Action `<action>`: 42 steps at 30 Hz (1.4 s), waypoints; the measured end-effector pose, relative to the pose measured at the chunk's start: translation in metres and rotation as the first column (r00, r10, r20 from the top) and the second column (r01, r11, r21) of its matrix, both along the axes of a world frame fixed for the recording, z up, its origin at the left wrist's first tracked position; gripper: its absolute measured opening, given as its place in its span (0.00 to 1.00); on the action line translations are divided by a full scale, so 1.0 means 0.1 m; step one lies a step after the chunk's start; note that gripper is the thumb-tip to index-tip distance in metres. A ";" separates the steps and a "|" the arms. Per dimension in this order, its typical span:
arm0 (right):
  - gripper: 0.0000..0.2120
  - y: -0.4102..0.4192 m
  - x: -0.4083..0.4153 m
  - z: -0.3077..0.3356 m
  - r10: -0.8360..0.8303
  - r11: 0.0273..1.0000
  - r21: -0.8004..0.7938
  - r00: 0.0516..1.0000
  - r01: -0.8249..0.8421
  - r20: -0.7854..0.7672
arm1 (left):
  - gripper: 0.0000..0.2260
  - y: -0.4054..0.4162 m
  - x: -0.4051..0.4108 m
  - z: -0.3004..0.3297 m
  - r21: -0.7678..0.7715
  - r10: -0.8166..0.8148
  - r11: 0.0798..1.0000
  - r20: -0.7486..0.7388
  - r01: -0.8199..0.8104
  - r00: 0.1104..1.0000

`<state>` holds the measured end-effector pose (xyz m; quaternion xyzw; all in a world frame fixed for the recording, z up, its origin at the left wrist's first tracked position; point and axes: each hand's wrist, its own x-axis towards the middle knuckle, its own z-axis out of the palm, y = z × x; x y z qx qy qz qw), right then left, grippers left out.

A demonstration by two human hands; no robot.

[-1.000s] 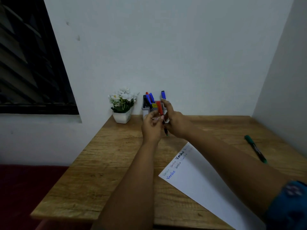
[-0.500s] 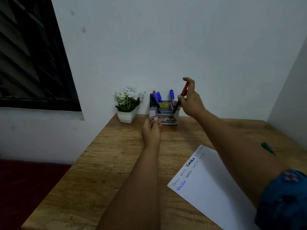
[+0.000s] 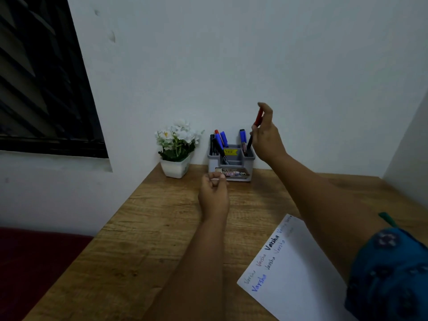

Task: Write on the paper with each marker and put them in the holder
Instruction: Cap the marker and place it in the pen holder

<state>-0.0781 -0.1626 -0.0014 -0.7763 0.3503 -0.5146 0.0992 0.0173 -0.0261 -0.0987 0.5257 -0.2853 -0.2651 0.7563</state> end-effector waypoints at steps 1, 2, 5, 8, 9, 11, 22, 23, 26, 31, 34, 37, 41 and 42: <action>0.26 -0.01 0.04 0.01 0.016 1.000 -0.021 0.999 -0.015 0.051 | 0.02 0.00 0.00 0.00 0.000 0.003 1.000 0.005 -0.003 1.000; 0.25 -0.01 0.11 0.02 0.032 0.998 -0.047 0.997 -0.029 0.074 | 0.02 0.01 -0.01 0.01 -0.003 0.004 1.000 0.010 -0.004 1.000; 0.23 -0.06 0.33 0.11 0.035 0.991 -0.126 0.994 -0.048 -0.107 | 0.02 0.01 -0.01 0.01 -0.001 0.001 1.000 0.019 -0.001 1.000; 0.26 -0.15 0.52 0.23 -0.045 0.992 -0.126 0.887 -0.015 -0.460 | 0.04 0.02 -0.01 0.01 0.009 0.002 1.000 0.033 -0.002 0.999; 0.25 -0.17 0.57 0.26 -0.029 0.996 -0.089 0.837 -0.024 -0.547 | 0.04 0.03 -0.01 0.01 0.006 0.002 1.000 0.038 -0.002 0.999; 0.22 -0.21 0.66 0.31 -0.027 0.999 -0.049 0.729 -0.010 -0.684 | 0.03 0.03 -0.01 0.01 -0.002 0.007 1.000 0.049 -0.007 0.999; 0.12 -0.35 0.66 0.26 -0.236 0.966 -0.200 0.876 0.165 -0.420 | 0.05 0.04 -0.03 0.01 -0.002 -0.013 1.000 0.065 0.014 0.998; 0.13 -0.34 0.69 0.30 -0.129 0.989 -0.117 0.932 0.094 -0.338 | 0.05 0.05 -0.03 0.01 -0.006 -0.019 1.000 0.061 0.019 0.998; 0.16 -0.30 0.73 0.42 0.131 0.975 0.194 0.986 -0.109 -0.106 | 0.05 0.05 -0.04 0.02 -0.010 -0.028 1.000 0.050 0.029 0.998; 0.11 -0.39 0.60 0.44 0.080 0.979 0.180 0.993 -0.093 0.082 | 0.05 0.05 -0.03 0.02 -0.009 -0.039 0.999 0.043 0.039 0.998; 0.09 -0.43 0.55 0.35 0.029 0.999 0.015 0.995 -0.031 0.098 | 0.06 0.05 -0.04 0.02 -0.008 -0.037 0.999 0.047 0.037 0.998; 0.11 -0.44 0.54 0.31 0.001 0.997 -0.081 1.000 0.001 0.024 | 0.06 0.06 -0.04 0.03 -0.005 -0.043 0.999 0.043 0.043 0.998; 0.13 -0.38 0.58 0.37 -0.060 0.992 -0.125 0.972 0.032 -0.228 | 0.06 0.07 -0.05 0.04 -0.015 -0.042 0.999 0.059 0.043 0.997; 0.13 -0.36 0.59 0.39 -0.067 0.991 -0.132 0.973 0.038 -0.219 | 0.06 0.06 -0.05 0.03 -0.015 -0.040 0.999 0.061 0.041 0.997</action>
